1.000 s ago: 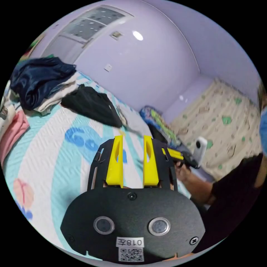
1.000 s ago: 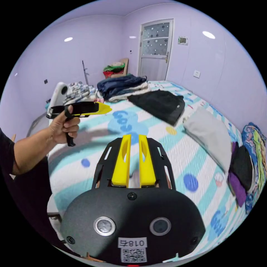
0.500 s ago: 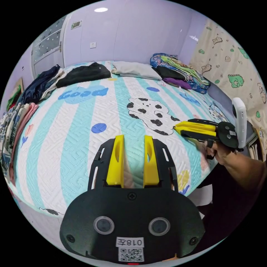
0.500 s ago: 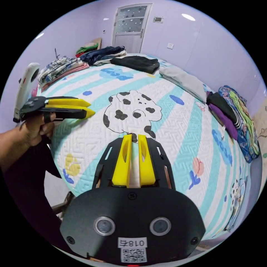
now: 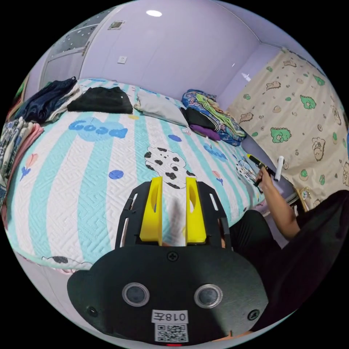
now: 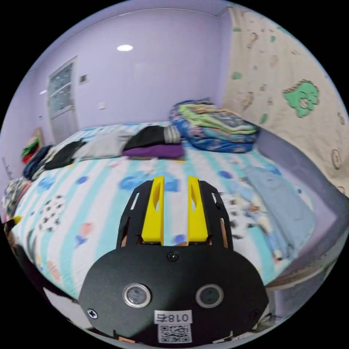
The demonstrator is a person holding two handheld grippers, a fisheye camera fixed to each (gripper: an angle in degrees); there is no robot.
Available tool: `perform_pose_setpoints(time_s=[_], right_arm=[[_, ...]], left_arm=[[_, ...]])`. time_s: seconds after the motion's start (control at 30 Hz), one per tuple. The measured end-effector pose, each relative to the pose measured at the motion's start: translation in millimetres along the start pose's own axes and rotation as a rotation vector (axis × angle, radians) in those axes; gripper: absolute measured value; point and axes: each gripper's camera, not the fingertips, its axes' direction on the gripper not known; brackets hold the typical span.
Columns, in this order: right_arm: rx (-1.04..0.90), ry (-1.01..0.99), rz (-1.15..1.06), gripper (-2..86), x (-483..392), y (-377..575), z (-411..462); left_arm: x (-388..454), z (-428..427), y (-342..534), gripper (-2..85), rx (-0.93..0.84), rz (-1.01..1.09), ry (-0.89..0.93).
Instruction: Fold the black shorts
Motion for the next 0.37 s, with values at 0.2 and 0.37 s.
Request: perform_pose_setpoints(time_s=[0.2,0.37], right_arm=[[-0.156,0.297,0.103,12.3,164.5,-25.9,80.9],[-0.342,0.295,0.124,12.2,232.3,-9.1,129.3]], left_arm=[[25.8,2.9,5.7,9.1,-0.041,-0.016,-0.052],[35.7,13.7,-7.8,8.8,-0.064,0.015,-0.063]])
